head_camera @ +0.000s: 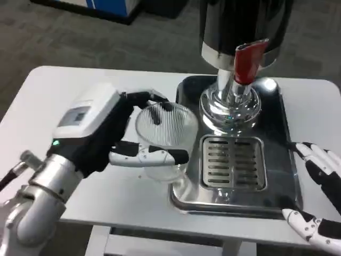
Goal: Grasp the cup under the faucet to collect the drink, then remove the cup.
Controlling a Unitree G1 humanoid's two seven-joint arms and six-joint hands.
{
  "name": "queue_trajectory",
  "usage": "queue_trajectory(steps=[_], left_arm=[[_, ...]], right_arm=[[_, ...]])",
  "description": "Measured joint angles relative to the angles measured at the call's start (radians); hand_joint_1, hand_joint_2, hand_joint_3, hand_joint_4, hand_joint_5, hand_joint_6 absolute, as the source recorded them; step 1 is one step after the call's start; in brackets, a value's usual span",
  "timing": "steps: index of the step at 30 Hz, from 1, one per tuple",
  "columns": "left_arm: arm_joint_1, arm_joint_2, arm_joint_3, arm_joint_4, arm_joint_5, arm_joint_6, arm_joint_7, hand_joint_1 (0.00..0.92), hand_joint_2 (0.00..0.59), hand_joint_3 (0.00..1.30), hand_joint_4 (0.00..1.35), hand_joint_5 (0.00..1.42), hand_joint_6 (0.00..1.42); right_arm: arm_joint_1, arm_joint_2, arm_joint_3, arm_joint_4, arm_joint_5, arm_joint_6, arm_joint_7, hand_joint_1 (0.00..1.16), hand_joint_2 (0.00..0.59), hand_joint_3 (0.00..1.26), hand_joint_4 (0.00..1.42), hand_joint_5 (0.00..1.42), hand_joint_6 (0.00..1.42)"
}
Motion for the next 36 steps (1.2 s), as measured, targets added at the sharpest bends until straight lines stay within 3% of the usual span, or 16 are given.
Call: queue_trajectory(steps=[9,23,27,32,36], left_arm=[[-0.081,-0.060,-0.069,0.086,0.042,-0.017,0.070,0.406,0.095,0.96,1.16,1.39,1.42],[-0.189,-0.111,-0.164,0.194,0.076,-0.029,0.094,0.406,0.099,0.95,1.16,1.38,1.42],[-0.220,-0.127,-0.185,0.225,0.076,-0.034,0.102,0.385,0.085,0.93,1.11,1.35,1.42],[-0.253,-0.130,-0.207,0.251,0.076,-0.038,0.103,0.364,0.086,0.90,1.06,1.31,1.42],[-0.273,-0.135,-0.215,0.270,0.076,-0.040,0.112,0.337,0.078,0.83,0.92,1.19,1.42]], right_arm=[[0.020,-0.024,-0.067,-0.001,0.074,0.002,-0.036,0.46,0.484,0.05,0.00,0.00,0.02],[0.057,-0.060,-0.124,-0.001,0.149,0.009,-0.073,0.46,0.484,0.06,0.00,0.00,0.02],[0.068,-0.070,-0.155,-0.001,0.176,0.013,-0.080,0.46,0.484,0.07,0.00,0.00,0.02],[0.082,-0.075,-0.163,-0.001,0.192,0.016,-0.087,0.46,0.484,0.07,0.00,0.00,0.02],[0.086,-0.078,-0.173,-0.001,0.197,0.020,-0.091,0.45,0.484,0.07,0.00,0.00,0.03]])
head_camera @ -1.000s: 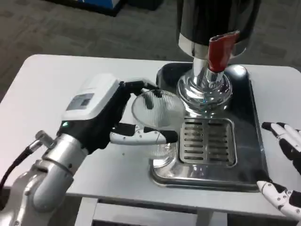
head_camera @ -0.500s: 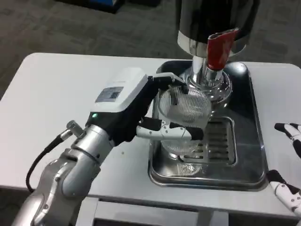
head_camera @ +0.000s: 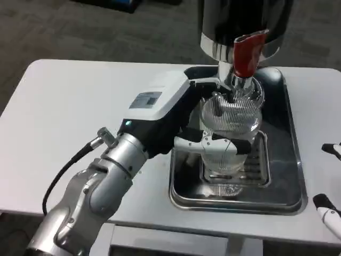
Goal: Grasp the cup under the faucet to collect the drink, then remove the cup.
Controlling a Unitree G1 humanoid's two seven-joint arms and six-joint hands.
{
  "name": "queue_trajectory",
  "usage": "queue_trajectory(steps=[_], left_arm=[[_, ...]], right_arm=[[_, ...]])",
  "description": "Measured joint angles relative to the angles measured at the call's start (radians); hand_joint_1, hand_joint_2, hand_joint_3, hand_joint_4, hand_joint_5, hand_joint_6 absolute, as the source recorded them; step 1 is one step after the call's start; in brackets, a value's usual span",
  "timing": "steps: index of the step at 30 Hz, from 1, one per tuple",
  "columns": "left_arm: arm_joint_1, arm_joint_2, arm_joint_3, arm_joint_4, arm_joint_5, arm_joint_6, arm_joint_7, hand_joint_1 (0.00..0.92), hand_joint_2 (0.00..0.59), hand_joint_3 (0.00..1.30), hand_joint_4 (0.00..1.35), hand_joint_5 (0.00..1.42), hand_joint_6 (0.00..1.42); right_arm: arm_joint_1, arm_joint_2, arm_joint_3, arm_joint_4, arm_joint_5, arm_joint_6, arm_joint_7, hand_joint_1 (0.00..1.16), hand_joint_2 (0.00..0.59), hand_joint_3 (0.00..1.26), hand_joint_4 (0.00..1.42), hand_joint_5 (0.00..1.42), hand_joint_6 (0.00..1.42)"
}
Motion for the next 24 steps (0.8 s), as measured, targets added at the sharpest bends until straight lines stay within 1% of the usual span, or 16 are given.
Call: queue_trajectory(steps=[1,4,7,12,16,17,19,20,21,24], left_arm=[[-0.003,0.000,-0.003,0.002,0.003,0.000,0.000,0.324,0.080,0.80,0.88,1.15,1.41],[-0.008,0.000,-0.009,0.002,0.010,0.000,0.001,0.262,0.094,0.70,0.69,0.99,1.35],[-0.011,0.000,-0.011,0.001,0.022,0.007,0.001,0.221,0.106,0.63,0.58,0.88,1.27],[-0.010,0.007,-0.012,-0.019,0.039,0.022,-0.005,0.197,0.110,0.56,0.47,0.73,1.13],[-0.002,0.010,-0.012,-0.043,0.044,0.033,-0.007,0.191,0.107,0.49,0.35,0.58,0.94],[-0.001,0.010,-0.012,-0.046,0.046,0.034,-0.007,0.185,0.105,0.47,0.32,0.53,0.86],[0.001,0.013,-0.014,-0.059,0.060,0.040,-0.008,0.149,0.092,0.38,0.18,0.37,0.61],[0.001,0.014,-0.014,-0.062,0.062,0.041,-0.013,0.138,0.088,0.34,0.14,0.31,0.53],[0.001,0.015,-0.015,-0.065,0.061,0.043,-0.024,0.125,0.089,0.31,0.11,0.28,0.49],[0.001,0.019,-0.023,-0.078,0.063,0.050,-0.045,0.116,0.088,0.25,0.05,0.22,0.42]], right_arm=[[0.000,-0.001,-0.001,0.000,0.001,0.001,0.000,0.45,0.484,0.07,0.00,0.00,0.03],[0.004,-0.005,-0.004,0.000,0.012,0.003,-0.001,0.45,0.484,0.08,0.00,0.00,0.03],[0.004,-0.021,-0.004,0.000,0.019,0.011,-0.003,0.45,0.484,0.09,0.00,0.00,0.04],[0.004,-0.028,-0.004,0.000,0.025,0.024,-0.008,0.45,0.484,0.10,0.00,0.00,0.04],[0.005,-0.033,-0.003,0.000,0.039,0.032,-0.016,0.45,0.484,0.11,0.00,0.00,0.05],[0.005,-0.034,-0.003,0.000,0.039,0.033,-0.017,0.45,0.484,0.11,0.00,0.00,0.05],[0.005,-0.041,-0.003,0.000,0.044,0.035,-0.019,0.45,0.485,0.11,0.00,0.00,0.05],[0.006,-0.044,-0.003,0.000,0.050,0.037,-0.021,0.45,0.486,0.11,0.00,0.00,0.05],[0.007,-0.047,-0.003,0.000,0.056,0.038,-0.022,0.45,0.487,0.12,0.00,0.00,0.05],[0.011,-0.060,-0.003,0.000,0.061,0.043,-0.025,0.45,0.488,0.12,0.00,0.00,0.05]])
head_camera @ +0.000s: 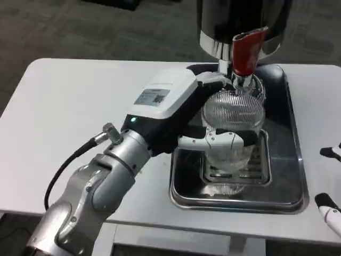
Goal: Grasp the cup under the faucet to collect the drink, then remove the cup.
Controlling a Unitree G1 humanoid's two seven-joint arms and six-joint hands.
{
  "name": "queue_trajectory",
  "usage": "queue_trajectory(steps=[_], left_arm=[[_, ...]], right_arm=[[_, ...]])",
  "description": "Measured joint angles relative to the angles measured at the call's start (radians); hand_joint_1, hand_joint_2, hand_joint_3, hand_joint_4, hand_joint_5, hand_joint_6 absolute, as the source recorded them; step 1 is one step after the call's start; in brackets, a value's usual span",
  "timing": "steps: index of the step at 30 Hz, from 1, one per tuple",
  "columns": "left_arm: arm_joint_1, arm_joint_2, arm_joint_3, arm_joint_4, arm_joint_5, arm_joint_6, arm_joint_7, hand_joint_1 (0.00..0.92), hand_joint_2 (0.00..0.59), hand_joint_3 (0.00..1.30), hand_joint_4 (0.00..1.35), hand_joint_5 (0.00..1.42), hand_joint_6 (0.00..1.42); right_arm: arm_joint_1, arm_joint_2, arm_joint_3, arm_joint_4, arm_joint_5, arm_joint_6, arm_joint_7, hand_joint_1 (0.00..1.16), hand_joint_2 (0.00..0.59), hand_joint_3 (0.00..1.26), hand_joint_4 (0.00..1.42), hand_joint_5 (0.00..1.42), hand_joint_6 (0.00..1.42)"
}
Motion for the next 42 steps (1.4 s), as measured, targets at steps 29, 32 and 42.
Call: queue_trajectory(steps=[29,32,42], left_arm=[[0.153,0.068,0.112,-0.292,-0.079,0.022,-0.071,0.124,0.102,0.27,0.16,0.32,0.45],[0.187,0.070,0.147,-0.347,-0.110,0.036,-0.085,0.114,0.105,0.30,0.22,0.36,0.49],[0.260,0.078,0.318,-0.532,-0.294,0.037,-0.093,0.102,0.146,0.43,0.53,0.62,0.76]], right_arm=[[0.010,-0.039,0.020,0.001,0.041,0.048,-0.036,0.46,0.489,0.16,0.00,0.00,0.06],[0.007,-0.040,0.027,0.001,0.040,0.053,-0.037,0.46,0.489,0.16,0.00,0.00,0.06],[0.000,-0.046,0.049,0.002,0.036,0.071,-0.051,0.46,0.492,0.16,0.00,0.00,0.06]])
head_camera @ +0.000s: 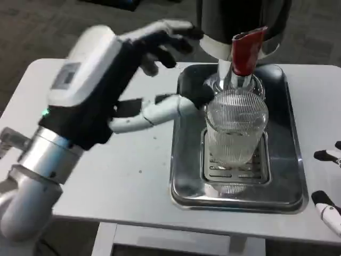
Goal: Grasp the cup under the faucet to collect the drink, then remove the cup.
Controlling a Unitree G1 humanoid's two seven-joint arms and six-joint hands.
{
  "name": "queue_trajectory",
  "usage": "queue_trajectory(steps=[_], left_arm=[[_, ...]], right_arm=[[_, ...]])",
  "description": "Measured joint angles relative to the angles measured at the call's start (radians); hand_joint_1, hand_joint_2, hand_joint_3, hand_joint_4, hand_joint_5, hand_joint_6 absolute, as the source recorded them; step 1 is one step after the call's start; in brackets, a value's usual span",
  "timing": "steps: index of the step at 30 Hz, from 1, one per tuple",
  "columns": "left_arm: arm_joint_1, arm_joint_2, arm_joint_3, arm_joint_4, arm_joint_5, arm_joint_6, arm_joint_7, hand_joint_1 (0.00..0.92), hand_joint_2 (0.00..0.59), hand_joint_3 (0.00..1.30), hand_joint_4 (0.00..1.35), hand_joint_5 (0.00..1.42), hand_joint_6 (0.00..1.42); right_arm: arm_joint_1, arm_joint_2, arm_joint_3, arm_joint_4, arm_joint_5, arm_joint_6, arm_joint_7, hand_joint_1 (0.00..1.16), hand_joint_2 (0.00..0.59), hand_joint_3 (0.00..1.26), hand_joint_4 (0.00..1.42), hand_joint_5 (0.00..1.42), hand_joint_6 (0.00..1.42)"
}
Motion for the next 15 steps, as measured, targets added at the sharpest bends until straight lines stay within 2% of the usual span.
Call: queue_trajectory(steps=[1,3,4,5,10,15], left_arm=[[-0.006,0.001,0.014,-0.006,-0.019,0.000,-0.001,0.093,0.149,0.43,0.52,0.61,0.72],[-0.029,0.004,0.034,-0.007,-0.091,0.001,-0.020,0.057,0.151,0.39,0.47,0.54,0.54],[-0.058,0.008,0.040,-0.004,-0.168,0.009,-0.056,0.042,0.152,0.36,0.44,0.51,0.49],[-0.077,0.010,0.042,-0.003,-0.195,0.012,-0.073,0.033,0.148,0.35,0.41,0.48,0.46],[-0.199,0.012,0.041,0.025,-0.459,0.084,-0.226,0.000,0.140,0.30,0.32,0.42,0.40],[-0.250,0.010,0.017,0.044,-0.581,0.179,-0.320,0.000,0.132,0.26,0.25,0.37,0.34]], right_arm=[[0.000,0.000,0.001,0.000,0.000,0.001,-0.002,0.46,0.493,0.16,0.00,0.00,0.06],[0.000,0.000,0.006,0.000,-0.001,0.005,-0.005,0.46,0.494,0.16,0.00,0.00,0.06],[0.000,-0.001,0.012,0.000,-0.001,0.008,-0.006,0.46,0.495,0.16,0.00,0.00,0.06],[-0.001,-0.001,0.014,0.000,-0.001,0.008,-0.006,0.46,0.495,0.16,0.00,0.00,0.06],[-0.007,-0.003,0.024,-0.001,-0.004,0.014,-0.012,0.46,0.497,0.16,0.00,0.00,0.06],[-0.010,-0.003,0.027,-0.001,-0.010,0.015,-0.013,0.46,0.497,0.16,0.00,0.00,0.06]])
